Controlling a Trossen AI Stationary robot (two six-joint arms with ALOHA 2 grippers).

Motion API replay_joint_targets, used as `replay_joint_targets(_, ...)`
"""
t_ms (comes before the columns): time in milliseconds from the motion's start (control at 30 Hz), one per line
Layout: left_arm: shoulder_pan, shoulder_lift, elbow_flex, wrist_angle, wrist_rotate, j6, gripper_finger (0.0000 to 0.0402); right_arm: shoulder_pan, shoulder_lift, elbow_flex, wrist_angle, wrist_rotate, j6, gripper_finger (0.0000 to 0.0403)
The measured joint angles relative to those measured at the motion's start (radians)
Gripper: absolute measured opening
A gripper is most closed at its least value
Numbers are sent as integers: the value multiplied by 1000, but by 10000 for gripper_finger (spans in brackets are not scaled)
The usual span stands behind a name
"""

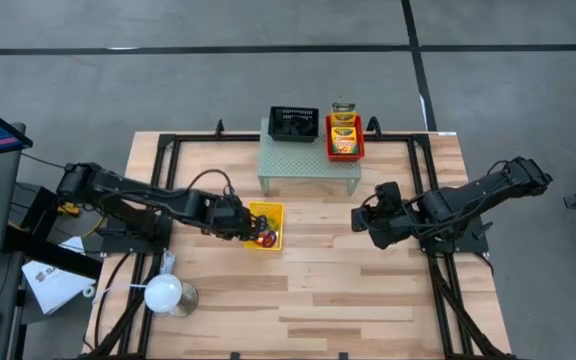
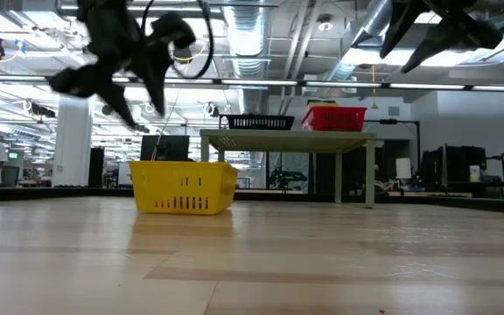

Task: Pick & Place Office Desk Supplies
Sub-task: Put the yellow bin on the shelf

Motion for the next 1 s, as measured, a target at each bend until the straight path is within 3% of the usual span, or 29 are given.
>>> replay_joint_targets(133, 0, 0, -64, 63, 8, 18, 177, 11, 0, 0, 0, 0, 11, 182)
replay_joint_targets(267, -13, 0, -65, 194, 49, 221, 169, 16, 0, 0, 0, -1, 11, 182)
replay_joint_targets(467, 12, 27, -55, 482, 20, 204, 160, 16, 0, 0, 0, -2, 24, 182)
replay_joint_targets(667, 67, 194, 85, 449, 1, 266, 161, 15, 0, 0, 0, -3, 25, 182)
replay_joint_targets(767, 80, 297, 186, 327, 1, 295, 169, 15, 0, 0, -1, -4, 26, 182)
replay_joint_targets(1000, 92, 428, 342, 145, -34, 301, 220, 29, 0, 0, -17, -4, 51, 182)
